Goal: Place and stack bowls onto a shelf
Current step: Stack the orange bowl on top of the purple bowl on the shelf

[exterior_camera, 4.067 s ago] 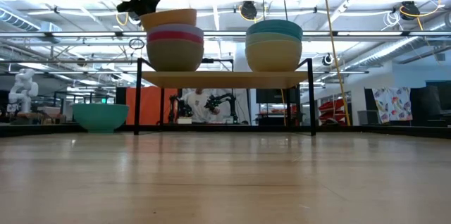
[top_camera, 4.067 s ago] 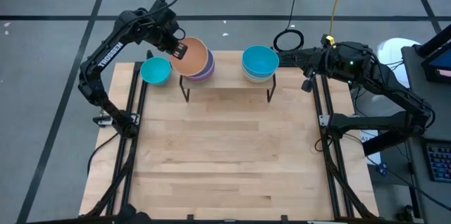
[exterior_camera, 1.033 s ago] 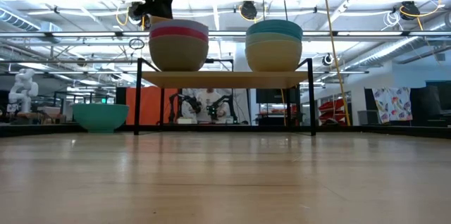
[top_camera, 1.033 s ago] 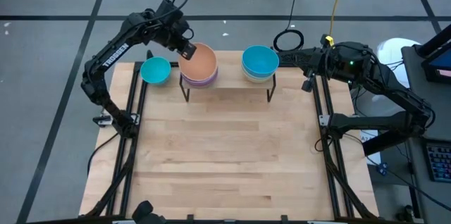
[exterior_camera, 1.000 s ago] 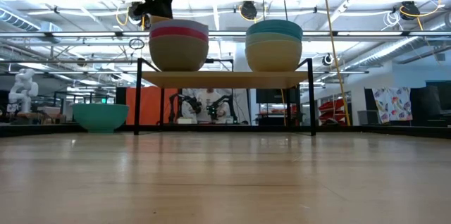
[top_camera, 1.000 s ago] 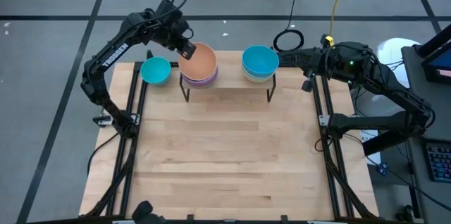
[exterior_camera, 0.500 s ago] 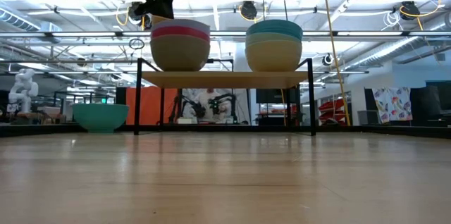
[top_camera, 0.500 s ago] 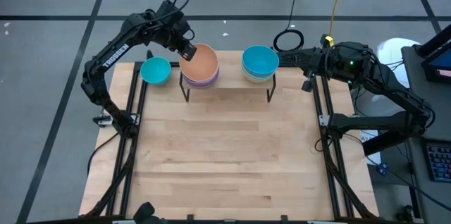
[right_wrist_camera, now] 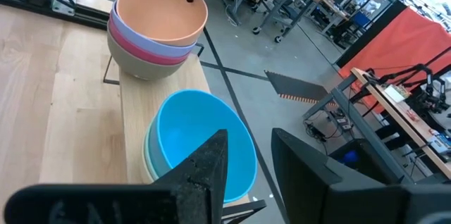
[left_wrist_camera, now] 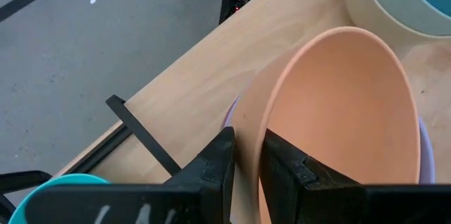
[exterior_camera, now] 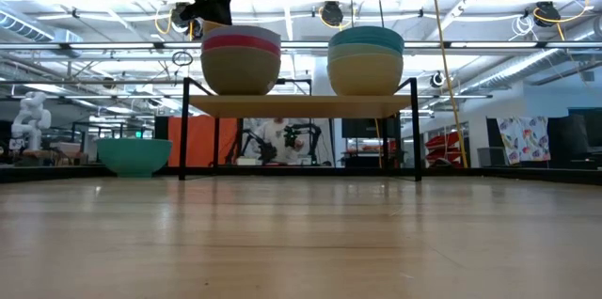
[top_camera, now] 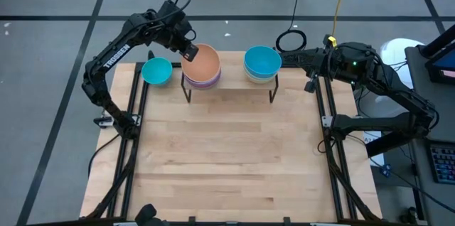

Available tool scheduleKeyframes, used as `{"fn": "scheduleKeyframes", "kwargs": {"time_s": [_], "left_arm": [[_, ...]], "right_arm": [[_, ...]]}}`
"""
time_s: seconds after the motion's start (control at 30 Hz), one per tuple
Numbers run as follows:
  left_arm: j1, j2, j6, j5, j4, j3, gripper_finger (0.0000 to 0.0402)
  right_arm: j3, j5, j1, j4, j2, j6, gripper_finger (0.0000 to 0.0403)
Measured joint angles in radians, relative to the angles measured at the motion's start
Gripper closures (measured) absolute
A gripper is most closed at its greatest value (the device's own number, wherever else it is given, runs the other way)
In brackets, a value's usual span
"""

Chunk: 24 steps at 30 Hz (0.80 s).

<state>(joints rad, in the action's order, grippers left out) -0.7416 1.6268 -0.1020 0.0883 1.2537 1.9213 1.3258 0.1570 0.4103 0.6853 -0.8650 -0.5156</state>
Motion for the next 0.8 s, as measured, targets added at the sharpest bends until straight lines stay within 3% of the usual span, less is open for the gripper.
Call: {"fn": "scheduleKeyframes", "kwargs": {"time_s": [0.17,0.5,0.8], "left_arm": [[0.000,0.000,0.003,0.000,0.000,0.000,0.0342],[0.012,0.000,0.026,0.000,0.000,0.000,0.0384],[0.024,0.000,0.021,0.000,-0.001,0.001,0.0318]], "right_arm": [[0.000,0.000,0.000,0.000,0.000,-0.002,0.0300],[0.000,0.000,0.000,0.000,0.000,-0.002,0.0300],[0.000,0.000,0.000,0.000,0.000,-0.002,0.0300]]}}
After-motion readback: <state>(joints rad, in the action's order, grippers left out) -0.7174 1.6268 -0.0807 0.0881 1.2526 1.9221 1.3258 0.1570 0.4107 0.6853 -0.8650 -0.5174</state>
